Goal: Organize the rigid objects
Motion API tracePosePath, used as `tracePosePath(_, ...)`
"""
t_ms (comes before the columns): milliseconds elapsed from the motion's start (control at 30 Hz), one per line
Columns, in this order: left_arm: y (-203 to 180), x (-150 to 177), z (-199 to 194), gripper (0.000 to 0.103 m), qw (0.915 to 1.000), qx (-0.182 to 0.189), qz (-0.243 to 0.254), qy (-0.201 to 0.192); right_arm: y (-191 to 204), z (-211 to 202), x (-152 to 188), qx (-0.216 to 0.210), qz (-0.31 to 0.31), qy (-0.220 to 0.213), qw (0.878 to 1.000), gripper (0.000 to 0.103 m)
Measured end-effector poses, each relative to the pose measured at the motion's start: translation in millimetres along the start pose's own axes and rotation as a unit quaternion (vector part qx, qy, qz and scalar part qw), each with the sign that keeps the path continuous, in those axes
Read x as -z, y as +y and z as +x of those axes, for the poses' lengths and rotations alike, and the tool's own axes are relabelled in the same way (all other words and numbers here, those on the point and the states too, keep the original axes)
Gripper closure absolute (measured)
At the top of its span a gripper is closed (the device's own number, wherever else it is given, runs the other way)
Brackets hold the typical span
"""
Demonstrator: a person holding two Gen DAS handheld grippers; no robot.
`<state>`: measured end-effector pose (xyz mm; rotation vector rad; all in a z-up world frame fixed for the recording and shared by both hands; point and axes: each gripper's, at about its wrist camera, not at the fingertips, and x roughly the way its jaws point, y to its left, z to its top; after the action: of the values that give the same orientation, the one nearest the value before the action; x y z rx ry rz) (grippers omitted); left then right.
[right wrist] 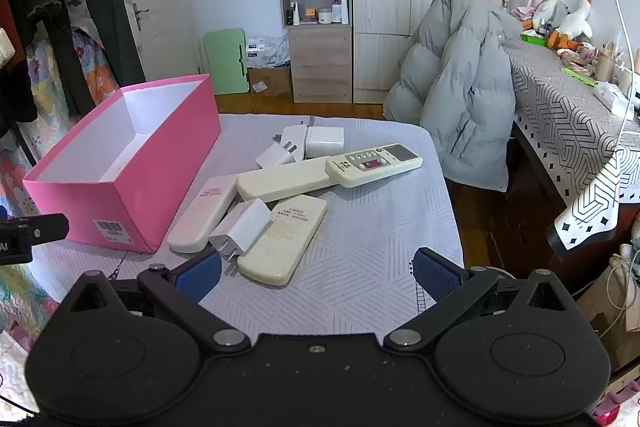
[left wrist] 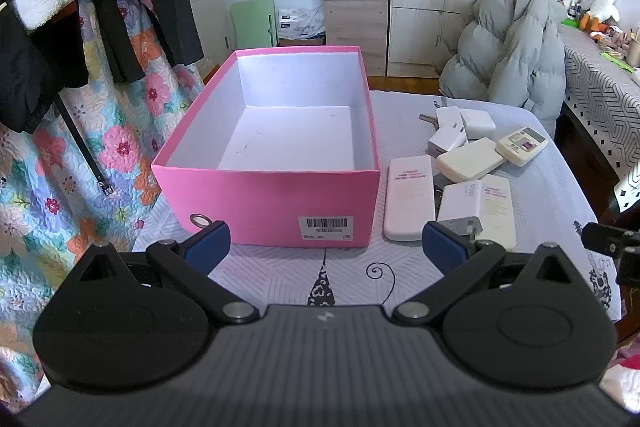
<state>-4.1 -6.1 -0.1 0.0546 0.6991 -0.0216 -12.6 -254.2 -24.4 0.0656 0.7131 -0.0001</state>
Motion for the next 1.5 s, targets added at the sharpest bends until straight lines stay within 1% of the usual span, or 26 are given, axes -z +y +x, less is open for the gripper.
tracePosePath(167, 2, -1, 1, 0.000, 1.0000, -0.002, 0.001, 0.002, 1, 1, 0, 0.000, -0.001, 0.001, 1.000, 0.000)
tracePosePath(300, 5, -7, -1, 0.000, 0.9999, 0.009, 0.012, 0.005, -1, -2, -1, -0.008, -0.005, -0.011, 1.000, 0.000)
tracePosePath(367, 10, -13, -5, 0.000, 0.9996, 0.018, 0.022, 0.006, -3, -6, -3, -0.029, -0.005, -0.033, 0.999, 0.000)
tracePosePath(433, 15, -19, -10, 0.000, 0.9992, 0.023, 0.033, 0.006, -6, -13, -3, -0.073, -0.010, -0.069, 0.995, 0.000)
tracePosePath(467, 17, -23, -13, 0.000, 0.9988, 0.021, 0.043, 0.000, -6, -14, -4, -0.091, -0.015, -0.080, 0.993, 0.000)
tracePosePath(533, 20, -28, -19, 0.000, 0.9971, 0.004, 0.074, -0.018, -6, -14, -8, -0.131, -0.029, -0.087, 0.987, 0.000)
tracePosePath(600, 27, -34, -21, 0.000, 0.9951, -0.011, 0.093, -0.031, -4, -10, -15, -0.148, -0.035, -0.083, 0.985, 0.000)
tracePosePath(700, 47, -46, -16, 0.000, 0.9955, -0.008, 0.087, -0.036, -3, 4, -24, -0.151, -0.034, -0.069, 0.986, 0.000)
tracePosePath(800, 70, -60, 1, 0.000, 0.9969, -0.016, 0.073, -0.024, -7, 25, -35, -0.169, -0.012, -0.039, 0.985, 0.000)
tracePosePath(867, 81, -69, 16, 0.003, 0.9967, -0.025, 0.074, -0.020, -13, 43, -41, -0.194, 0.015, -0.006, 0.981, 0.004)
tracePosePath(900, 87, -73, 24, 0.003, 0.9968, -0.029, 0.074, -0.013, -16, 50, -41, -0.199, 0.027, 0.006, 0.980, 0.005)
tracePosePath(1000, 102, -85, 52, 0.008, 0.9973, -0.032, 0.065, 0.008, -19, 77, -44, -0.196, 0.057, 0.037, 0.978, 0.005)
tracePosePath(1067, 111, -91, 68, 0.015, 0.9971, -0.038, 0.062, 0.023, -22, 95, -47, -0.184, 0.072, 0.052, 0.979, 0.005)
tracePosePath(1100, 115, -94, 77, 0.017, 0.9971, -0.037, 0.059, 0.030, -24, 104, -49, -0.176, 0.080, 0.058, 0.980, 0.005)
tracePosePath(1167, 125, -100, 98, 0.031, 0.9973, -0.036, 0.045, 0.047, -26, 116, -53, -0.164, 0.088, 0.065, 0.980, 0.005)
tracePosePath(1200, 128, -102, 109, 0.035, 0.9972, -0.032, 0.040, 0.054, -28, 119, -55, -0.161, 0.090, 0.068, 0.981, 0.005)
tracePosePath(1267, 134, -105, 130, 0.050, 0.9970, -0.032, 0.031, 0.063, -26, 128, -60, -0.142, 0.088, 0.069, 0.984, 0.005)
tracePosePath(1300, 136, -105, 139, 0.053, 0.9967, -0.034, 0.028, 0.068, -25, 131, -62, -0.134, 0.085, 0.069, 0.985, 0.005)
tracePosePath(1333, 138, -105, 149, 0.060, 0.9963, -0.035, 0.023, 0.074, -23, 135, -65, -0.122, 0.080, 0.068, 0.987, 0.005)
tracePosePath(1367, 141, -105, 158, 0.070, 0.9960, -0.033, 0.018, 0.081, -23, 137, -68, -0.115, 0.077, 0.068, 0.988, 0.005)
tracePosePath(1433, 146, -104, 171, 0.079, 0.9953, -0.026, 0.010, 0.093, -22, 143, -74, -0.102, 0.073, 0.066, 0.990, 0.005)
tracePosePath(1500, 149, -102, 179, 0.084, 0.9949, -0.028, 0.015, 0.095, -23, 147, -78, -0.101, 0.076, 0.068, 0.990, 0.005)
